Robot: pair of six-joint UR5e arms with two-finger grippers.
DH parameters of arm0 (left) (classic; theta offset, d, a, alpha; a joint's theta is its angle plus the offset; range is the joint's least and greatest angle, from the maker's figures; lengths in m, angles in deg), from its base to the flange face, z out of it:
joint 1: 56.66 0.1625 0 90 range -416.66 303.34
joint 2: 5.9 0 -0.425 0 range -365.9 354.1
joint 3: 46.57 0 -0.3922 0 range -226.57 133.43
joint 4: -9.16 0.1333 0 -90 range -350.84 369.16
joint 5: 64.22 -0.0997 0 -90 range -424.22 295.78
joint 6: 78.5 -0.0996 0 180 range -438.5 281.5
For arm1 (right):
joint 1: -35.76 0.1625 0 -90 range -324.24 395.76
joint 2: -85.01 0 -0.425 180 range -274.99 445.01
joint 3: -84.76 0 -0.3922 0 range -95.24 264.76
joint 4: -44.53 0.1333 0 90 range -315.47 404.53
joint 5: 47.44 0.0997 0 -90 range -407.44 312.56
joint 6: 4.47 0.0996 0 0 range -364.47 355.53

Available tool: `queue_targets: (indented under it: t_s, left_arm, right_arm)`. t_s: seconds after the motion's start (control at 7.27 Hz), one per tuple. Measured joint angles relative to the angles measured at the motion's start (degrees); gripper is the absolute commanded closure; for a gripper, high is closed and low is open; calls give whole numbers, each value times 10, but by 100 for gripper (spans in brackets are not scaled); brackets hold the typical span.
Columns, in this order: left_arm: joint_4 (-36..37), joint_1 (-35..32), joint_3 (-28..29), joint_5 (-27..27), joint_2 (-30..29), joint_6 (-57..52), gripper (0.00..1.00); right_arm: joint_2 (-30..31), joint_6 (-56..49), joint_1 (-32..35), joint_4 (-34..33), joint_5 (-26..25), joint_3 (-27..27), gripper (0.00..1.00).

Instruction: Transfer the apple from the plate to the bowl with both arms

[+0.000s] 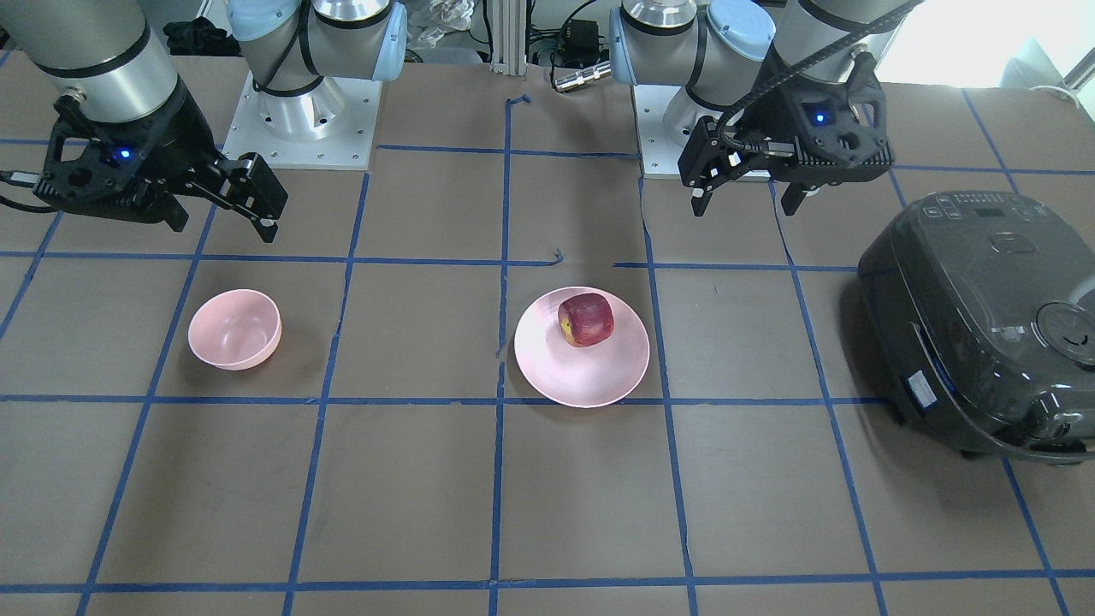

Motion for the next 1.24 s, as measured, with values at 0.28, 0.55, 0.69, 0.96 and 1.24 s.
queue_targets:
  t_s: [0.28,0.55,0.69,0.96,1.24]
  left_arm:
    - [1,-3,0,0,-1,4,0]
    - [7,-31,-4,-2,-13,30,0]
    - [20,-50,-8,-1,-25,58,0]
    - [84,-92,-27,-1,-56,126,0]
    - [148,-119,-64,-1,-88,158,0]
  right_arm:
    - [-11,-68,-21,-5,-1,11,0]
    - [-28,-132,-99,-17,6,30,0]
    - [-43,-148,-125,-47,7,51,0]
    - [-57,-181,-141,-113,10,112,0]
    - [-65,-207,-144,-172,7,173,0]
